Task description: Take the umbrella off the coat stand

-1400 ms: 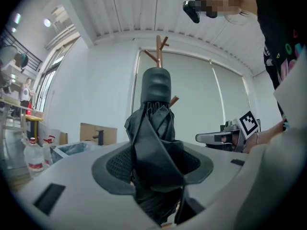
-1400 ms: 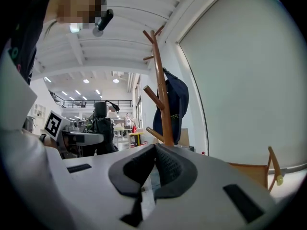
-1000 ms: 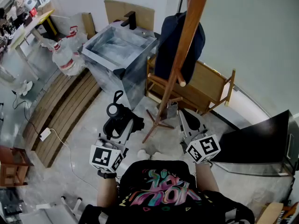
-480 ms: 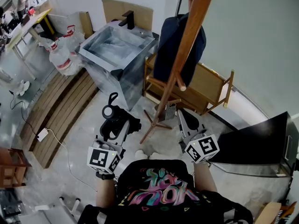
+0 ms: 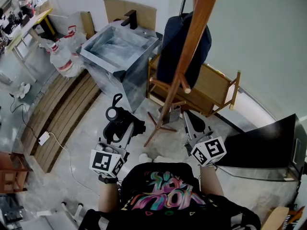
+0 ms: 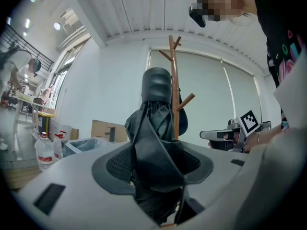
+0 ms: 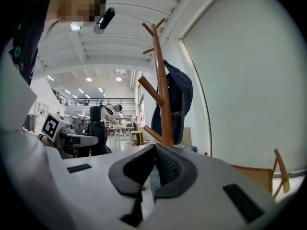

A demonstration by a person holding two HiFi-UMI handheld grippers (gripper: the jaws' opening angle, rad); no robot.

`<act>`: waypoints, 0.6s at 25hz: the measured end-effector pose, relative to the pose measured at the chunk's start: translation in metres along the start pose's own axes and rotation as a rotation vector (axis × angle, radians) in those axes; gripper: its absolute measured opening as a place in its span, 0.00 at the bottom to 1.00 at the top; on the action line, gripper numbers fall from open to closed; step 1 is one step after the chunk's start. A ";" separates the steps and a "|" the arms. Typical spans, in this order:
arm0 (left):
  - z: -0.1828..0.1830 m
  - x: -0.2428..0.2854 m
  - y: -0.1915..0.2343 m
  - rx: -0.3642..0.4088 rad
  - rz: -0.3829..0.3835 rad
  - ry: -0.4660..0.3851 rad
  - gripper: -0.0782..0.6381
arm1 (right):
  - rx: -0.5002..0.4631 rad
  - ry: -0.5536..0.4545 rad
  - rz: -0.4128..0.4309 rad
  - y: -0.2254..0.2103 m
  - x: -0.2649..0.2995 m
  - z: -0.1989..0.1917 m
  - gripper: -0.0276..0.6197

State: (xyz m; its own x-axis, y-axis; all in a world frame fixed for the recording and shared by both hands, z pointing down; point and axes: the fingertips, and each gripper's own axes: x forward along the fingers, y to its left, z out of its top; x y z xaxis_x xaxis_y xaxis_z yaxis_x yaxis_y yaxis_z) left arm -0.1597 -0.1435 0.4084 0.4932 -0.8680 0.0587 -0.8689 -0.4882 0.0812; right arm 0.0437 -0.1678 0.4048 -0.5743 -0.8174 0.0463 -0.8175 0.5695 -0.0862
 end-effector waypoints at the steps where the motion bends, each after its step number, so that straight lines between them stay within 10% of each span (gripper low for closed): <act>1: 0.000 0.001 -0.001 0.000 0.000 -0.002 0.45 | 0.000 0.001 0.002 0.000 0.000 -0.001 0.07; 15: -0.004 0.005 -0.001 -0.016 0.008 0.006 0.45 | 0.026 -0.002 0.022 -0.003 0.004 -0.004 0.07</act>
State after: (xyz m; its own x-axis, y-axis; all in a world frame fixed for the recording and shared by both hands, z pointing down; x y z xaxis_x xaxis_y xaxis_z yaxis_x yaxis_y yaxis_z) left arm -0.1560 -0.1467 0.4121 0.4864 -0.8713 0.0652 -0.8721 -0.4797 0.0964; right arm 0.0441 -0.1721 0.4090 -0.5923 -0.8046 0.0421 -0.8030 0.5852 -0.1130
